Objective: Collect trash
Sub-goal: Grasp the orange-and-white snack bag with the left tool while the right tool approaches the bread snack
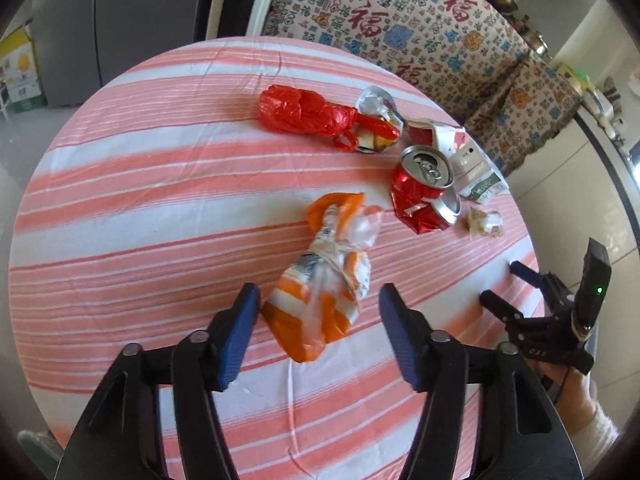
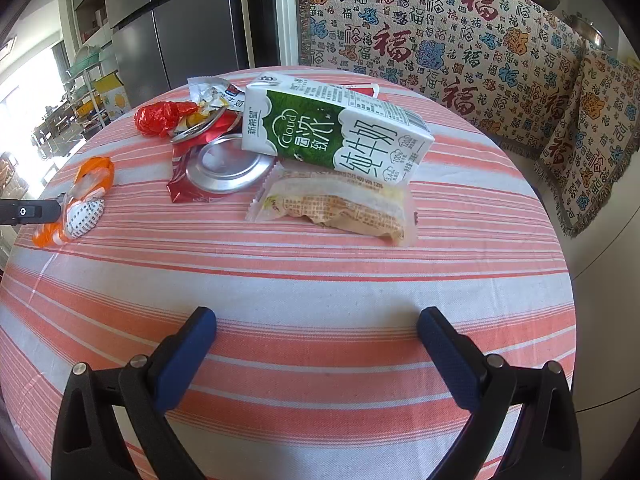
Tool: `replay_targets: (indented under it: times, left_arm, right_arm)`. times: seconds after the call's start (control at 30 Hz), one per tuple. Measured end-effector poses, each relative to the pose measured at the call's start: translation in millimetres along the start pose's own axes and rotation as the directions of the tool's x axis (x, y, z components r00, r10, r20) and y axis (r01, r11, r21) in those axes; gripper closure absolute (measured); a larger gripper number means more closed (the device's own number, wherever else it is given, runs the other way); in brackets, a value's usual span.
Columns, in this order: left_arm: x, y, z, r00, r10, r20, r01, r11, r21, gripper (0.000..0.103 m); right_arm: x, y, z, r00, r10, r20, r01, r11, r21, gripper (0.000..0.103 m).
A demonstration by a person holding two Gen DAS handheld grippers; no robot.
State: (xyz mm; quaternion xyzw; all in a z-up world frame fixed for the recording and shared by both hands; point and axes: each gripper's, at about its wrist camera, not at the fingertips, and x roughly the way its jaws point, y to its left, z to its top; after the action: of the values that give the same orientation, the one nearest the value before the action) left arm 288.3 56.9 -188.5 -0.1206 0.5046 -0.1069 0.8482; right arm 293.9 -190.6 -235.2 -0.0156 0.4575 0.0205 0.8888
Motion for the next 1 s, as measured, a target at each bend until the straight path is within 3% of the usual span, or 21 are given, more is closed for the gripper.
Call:
replay_targets:
  times: [0.1, 0.23, 0.33, 0.43, 0.53, 0.67, 0.83, 1.0]
  left_arm:
    - [0.1, -9.7, -1.2, 0.999, -0.031, 0.038, 0.029, 0.998, 0.051, 0.011]
    - [20.7, -25.8, 0.1, 0.998, 0.058, 0.036, -0.062, 0.99, 0.13, 0.011]
    - [36.3, -25.6, -0.3, 0.99, 0.133, 0.047, -0.137, 0.983, 0.123, 0.011]
    - [36.1, -22.0, -1.2, 0.977, 0.192, 0.095, -0.201, 0.974, 0.101, 0.011]
    - [35.7, -15.9, -6.1, 0.96, 0.246, 0.137, -0.26, 0.961, 0.096, 0.011]
    - [41.4, -20.3, -10.0, 0.942, 0.302, 0.147, -0.321, 0.937, 0.139, 0.009]
    - [42.9, -18.1, -9.6, 0.943, 0.298, 0.145, -0.318, 0.939, 0.134, 0.007]
    - [42.9, -17.9, -10.0, 0.944, 0.297, 0.144, -0.317, 0.939, 0.136, 0.005]
  right_arm:
    - [0.2, -0.3, -0.2, 1.0, 0.0, 0.0, 0.0, 1.0, 0.0, 0.0]
    - [0.3, -0.4, -0.1, 1.0, 0.0, 0.0, 0.0, 1.0, 0.001, 0.0]
    - [0.2, -2.1, -0.3, 1.0, 0.008, 0.002, -0.008, 1.0, 0.006, 0.0]
    - [-2.0, -7.9, -1.7, 0.999, 0.042, 0.015, -0.042, 0.999, 0.029, 0.0]
    - [-8.2, -26.6, -3.7, 0.989, 0.137, 0.055, -0.142, 0.985, 0.098, 0.001]
    - [-12.2, -42.2, -1.0, 0.992, 0.117, 0.048, -0.122, 0.984, 0.128, 0.001]
    - [-16.0, -51.9, 33.7, 0.996, 0.023, 0.085, -0.034, 0.991, 0.126, 0.001]
    - [14.3, -61.9, 56.1, 0.994, 0.112, 0.0, -0.111, 0.987, 0.118, 0.001]
